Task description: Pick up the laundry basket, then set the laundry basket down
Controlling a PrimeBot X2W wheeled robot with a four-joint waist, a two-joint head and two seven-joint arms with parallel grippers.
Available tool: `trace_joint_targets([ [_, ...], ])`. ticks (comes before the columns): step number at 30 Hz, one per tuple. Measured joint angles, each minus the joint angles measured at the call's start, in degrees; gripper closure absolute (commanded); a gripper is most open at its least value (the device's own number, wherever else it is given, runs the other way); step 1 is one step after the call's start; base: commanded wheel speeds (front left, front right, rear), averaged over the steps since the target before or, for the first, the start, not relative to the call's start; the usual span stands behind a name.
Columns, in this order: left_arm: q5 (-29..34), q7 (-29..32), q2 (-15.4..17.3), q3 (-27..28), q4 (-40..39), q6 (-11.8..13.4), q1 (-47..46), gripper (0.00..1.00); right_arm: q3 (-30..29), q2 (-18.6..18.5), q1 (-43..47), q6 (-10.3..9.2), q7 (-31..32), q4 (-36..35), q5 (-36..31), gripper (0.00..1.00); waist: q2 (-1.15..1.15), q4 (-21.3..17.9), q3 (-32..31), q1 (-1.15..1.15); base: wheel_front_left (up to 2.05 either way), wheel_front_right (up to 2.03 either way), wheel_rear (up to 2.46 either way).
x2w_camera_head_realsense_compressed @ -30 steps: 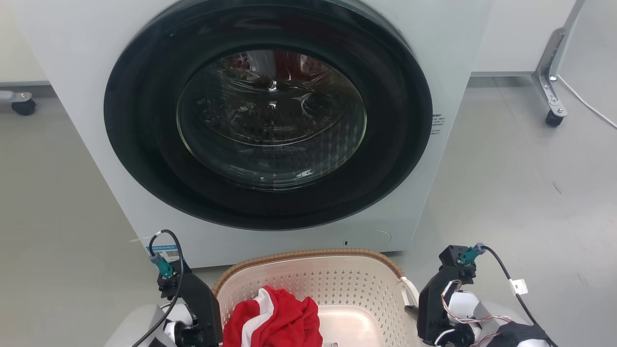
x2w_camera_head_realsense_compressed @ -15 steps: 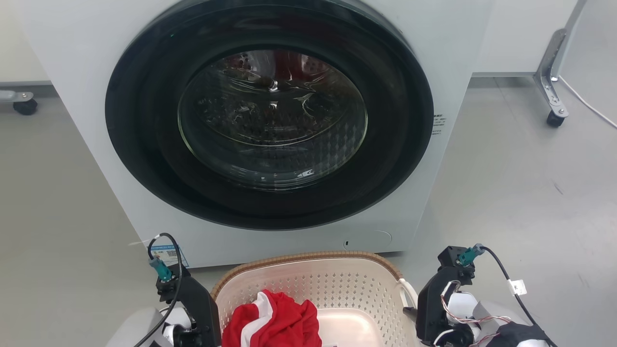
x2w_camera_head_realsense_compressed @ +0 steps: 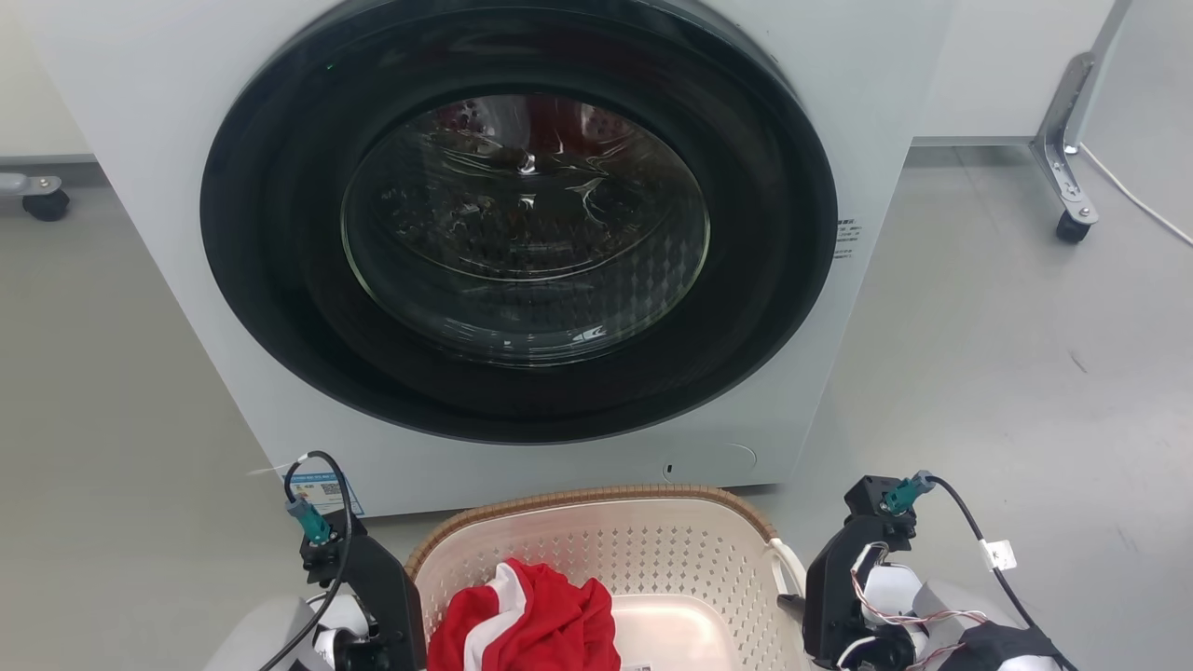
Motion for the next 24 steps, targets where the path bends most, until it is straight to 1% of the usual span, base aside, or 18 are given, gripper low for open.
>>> trace_joint_targets([
  [12,0.00,-1.55,0.05,-0.60,-0.51,0.00,0.00,1.00,0.42,-0.01,-0.66,0.00,-1.09,0.10,0.56,1.00,0.00,-0.16,0.36,0.00,0.00,0.00,0.00],
  [24,0.12,-6.22,0.27,-1.74,-2.69,0.00,-0.23,1.00,0.98,-0.30,-1.27,0.00,-4.69,-0.23,0.55,1.00,0.00,-0.30,3.34,0.00,0.00,0.00,0.00],
])
